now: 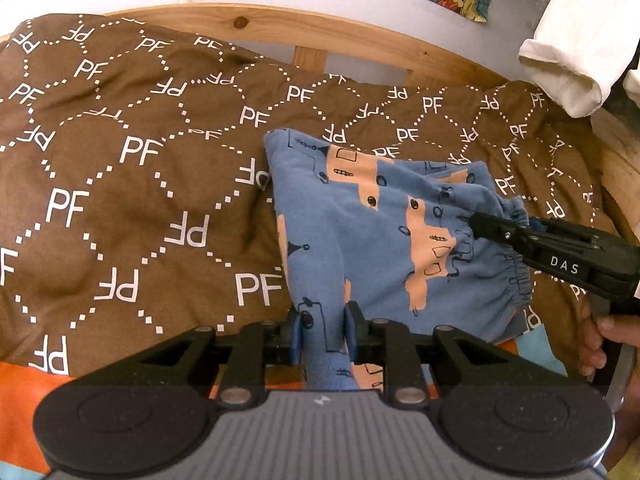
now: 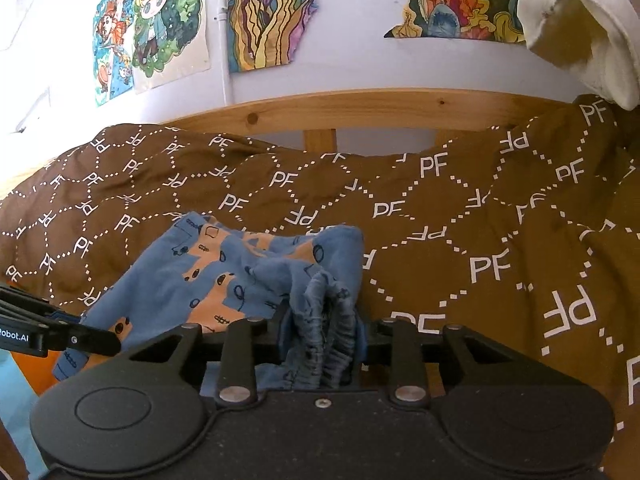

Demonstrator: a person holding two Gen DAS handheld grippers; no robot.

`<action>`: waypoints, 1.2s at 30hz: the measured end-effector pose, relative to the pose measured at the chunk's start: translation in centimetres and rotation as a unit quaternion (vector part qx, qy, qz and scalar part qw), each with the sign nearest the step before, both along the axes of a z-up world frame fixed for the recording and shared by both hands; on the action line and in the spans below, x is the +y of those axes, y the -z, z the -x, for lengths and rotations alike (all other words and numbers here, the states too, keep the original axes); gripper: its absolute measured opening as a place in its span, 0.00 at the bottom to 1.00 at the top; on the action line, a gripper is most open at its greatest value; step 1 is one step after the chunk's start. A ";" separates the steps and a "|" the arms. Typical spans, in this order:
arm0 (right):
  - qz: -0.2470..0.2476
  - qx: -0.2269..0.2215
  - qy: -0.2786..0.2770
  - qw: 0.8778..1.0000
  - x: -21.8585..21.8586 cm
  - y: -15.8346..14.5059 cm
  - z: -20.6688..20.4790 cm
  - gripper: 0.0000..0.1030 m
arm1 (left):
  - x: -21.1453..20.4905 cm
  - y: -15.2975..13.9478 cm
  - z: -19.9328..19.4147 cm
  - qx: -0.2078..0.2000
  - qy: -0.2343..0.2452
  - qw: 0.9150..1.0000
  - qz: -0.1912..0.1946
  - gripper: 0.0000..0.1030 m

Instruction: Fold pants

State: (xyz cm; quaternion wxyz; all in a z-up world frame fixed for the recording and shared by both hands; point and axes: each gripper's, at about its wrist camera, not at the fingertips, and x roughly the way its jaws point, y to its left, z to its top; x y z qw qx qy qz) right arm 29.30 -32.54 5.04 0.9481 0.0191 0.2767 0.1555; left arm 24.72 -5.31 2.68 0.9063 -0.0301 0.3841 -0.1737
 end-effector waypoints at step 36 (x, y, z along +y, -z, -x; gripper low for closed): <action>0.049 -0.068 0.122 0.989 -0.5 -4.7 8.4 0.99 | 0.2 -3.2 4.4 -0.057 -0.098 0.993 -0.038 1.00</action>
